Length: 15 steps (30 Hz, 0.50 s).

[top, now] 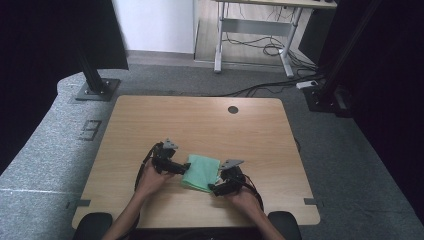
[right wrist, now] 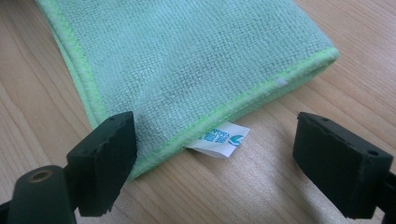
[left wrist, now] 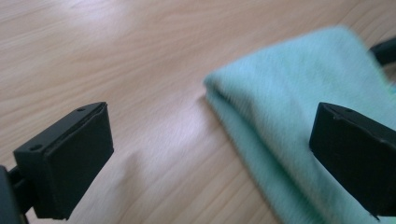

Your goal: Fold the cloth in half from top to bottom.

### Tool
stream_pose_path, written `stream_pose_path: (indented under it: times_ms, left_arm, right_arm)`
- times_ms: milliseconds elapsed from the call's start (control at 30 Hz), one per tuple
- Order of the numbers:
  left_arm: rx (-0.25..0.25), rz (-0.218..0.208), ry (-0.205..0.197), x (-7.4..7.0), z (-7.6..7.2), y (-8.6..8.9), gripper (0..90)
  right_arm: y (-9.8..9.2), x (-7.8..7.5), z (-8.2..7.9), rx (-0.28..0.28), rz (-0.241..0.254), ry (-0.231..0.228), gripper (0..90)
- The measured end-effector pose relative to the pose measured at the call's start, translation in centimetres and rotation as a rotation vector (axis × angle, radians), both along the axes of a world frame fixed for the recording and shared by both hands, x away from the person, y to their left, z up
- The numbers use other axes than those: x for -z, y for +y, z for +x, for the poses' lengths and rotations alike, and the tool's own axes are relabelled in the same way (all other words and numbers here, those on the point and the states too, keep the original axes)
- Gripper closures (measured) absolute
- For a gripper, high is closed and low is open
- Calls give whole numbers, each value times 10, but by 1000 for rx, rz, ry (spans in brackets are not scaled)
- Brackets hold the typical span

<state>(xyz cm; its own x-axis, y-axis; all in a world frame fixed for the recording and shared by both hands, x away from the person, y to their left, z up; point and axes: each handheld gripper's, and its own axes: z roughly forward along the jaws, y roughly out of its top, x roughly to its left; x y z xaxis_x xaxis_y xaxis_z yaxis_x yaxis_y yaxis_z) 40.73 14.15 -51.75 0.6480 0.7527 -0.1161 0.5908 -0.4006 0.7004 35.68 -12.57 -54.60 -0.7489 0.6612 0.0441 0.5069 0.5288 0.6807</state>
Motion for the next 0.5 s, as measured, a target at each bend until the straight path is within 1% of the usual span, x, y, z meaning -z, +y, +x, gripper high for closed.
stream_pose_path:
  times_ms: [67, 167, 200, 300, 400, 433, 500]
  left_arm:
    - [6, 19, 0, 0, -1, -2, 0]
    - [24, 73, 6, 6, -8, -3, 0]
    - [23, 80, 9, 9, -12, -1, 0]
    - [19, 84, 11, 14, -22, 4, 0]
    - [32, 72, 7, 15, -32, 6, 0]
    - [38, 74, 3, 15, -35, 5, 0]
    - [46, 91, -9, 16, -39, 2, 0]
  right_arm:
    - [0, 0, 0, -1, 1, 1, 137]
    - [-2, 0, 0, 1, -3, 1, 137]
    - [-3, 0, 1, 4, -1, 1, 137]
    - [-5, 0, 1, 14, -4, -1, 136]
    - [-6, -1, 2, 22, -13, -8, 137]
    - [-6, -1, 2, 24, -10, -5, 137]
    - [-6, -1, 2, 29, -12, -8, 137]
